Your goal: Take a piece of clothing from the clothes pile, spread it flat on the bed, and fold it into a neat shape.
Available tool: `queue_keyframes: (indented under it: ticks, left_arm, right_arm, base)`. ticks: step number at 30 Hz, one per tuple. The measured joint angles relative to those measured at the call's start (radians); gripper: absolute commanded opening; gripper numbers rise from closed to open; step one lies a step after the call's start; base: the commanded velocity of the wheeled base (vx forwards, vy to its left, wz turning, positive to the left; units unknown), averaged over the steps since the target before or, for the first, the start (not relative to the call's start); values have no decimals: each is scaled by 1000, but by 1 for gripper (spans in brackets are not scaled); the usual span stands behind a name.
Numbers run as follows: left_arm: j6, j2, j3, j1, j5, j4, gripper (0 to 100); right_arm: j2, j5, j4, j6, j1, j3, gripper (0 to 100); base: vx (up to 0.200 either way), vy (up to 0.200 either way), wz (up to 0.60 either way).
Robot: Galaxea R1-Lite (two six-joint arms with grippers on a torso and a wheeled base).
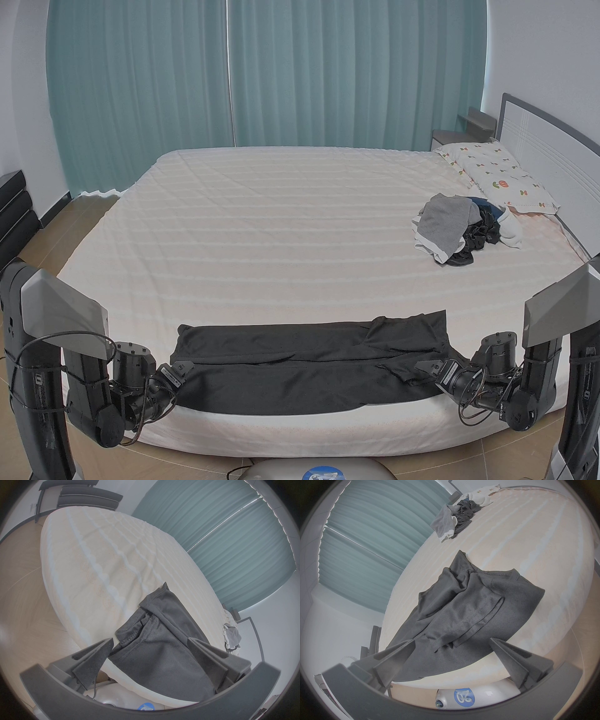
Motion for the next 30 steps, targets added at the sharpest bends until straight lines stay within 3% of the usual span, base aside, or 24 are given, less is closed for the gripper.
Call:
queue_keyframes:
  ticks: [30]
  left_arm:
    - [-1,10,-5,1,1,-1,100]
  right_arm:
    - [56,-25,-85,1,14,-24,100]
  base:
    - [0,0,0]
